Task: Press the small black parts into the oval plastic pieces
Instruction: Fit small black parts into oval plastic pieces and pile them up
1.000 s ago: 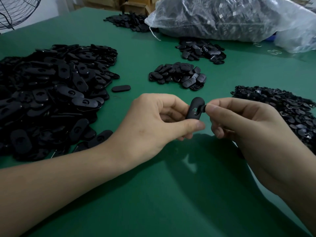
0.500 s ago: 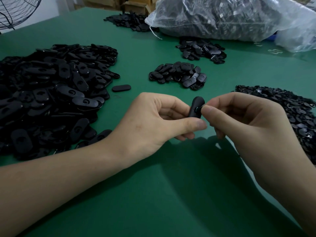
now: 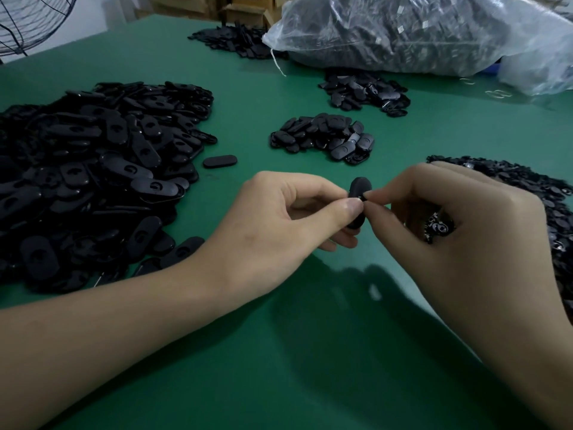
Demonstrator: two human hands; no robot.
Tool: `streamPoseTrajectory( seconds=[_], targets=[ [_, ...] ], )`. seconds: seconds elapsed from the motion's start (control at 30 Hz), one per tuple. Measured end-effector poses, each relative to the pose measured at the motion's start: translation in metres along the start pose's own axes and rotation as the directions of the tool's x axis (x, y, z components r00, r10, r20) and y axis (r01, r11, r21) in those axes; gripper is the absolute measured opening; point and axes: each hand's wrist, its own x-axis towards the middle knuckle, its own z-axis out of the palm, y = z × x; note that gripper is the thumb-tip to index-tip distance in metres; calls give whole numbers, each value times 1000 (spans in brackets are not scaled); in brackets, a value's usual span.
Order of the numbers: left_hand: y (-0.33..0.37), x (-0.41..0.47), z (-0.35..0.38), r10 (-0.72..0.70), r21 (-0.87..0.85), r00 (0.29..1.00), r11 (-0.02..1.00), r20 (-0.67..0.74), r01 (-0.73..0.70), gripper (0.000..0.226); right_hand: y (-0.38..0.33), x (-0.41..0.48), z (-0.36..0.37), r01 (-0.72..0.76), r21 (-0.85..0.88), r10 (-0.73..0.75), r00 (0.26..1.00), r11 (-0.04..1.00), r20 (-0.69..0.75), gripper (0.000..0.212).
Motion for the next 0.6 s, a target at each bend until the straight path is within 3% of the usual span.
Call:
streamPoseTrajectory(
  seconds=[0.23,0.3,0.37,0.4,0.47,0.53,0.6],
  targets=[
    [-2,1,-3,-28,-53,996,998,-87,24,14,2,-2,2,116,-196,-105,992,974,66,18],
    [-2,1,-3,-15,-33,994,999,-113,11,12,-1,-4,2,83,-133,-75,995,988,61,20],
    [0,1,-3,35,17,991,999,-129,-33,9,-4,-5,3,-76,125,71,996,989,45,16],
    [1,0,-2,73,54,989,996,-129,-67,8,-4,-5,5,-197,310,183,980,930,76,13],
    [4,-2,0,141,126,983,984,-119,-126,7,-6,-4,8,-418,604,355,906,679,228,10],
    [7,-4,1,203,192,974,965,-102,-181,7,-5,-3,13,-549,707,414,827,446,380,9],
    [11,-6,3,275,266,956,933,-98,-241,8,-6,-3,14,-602,735,411,783,312,467,14]
  ],
)
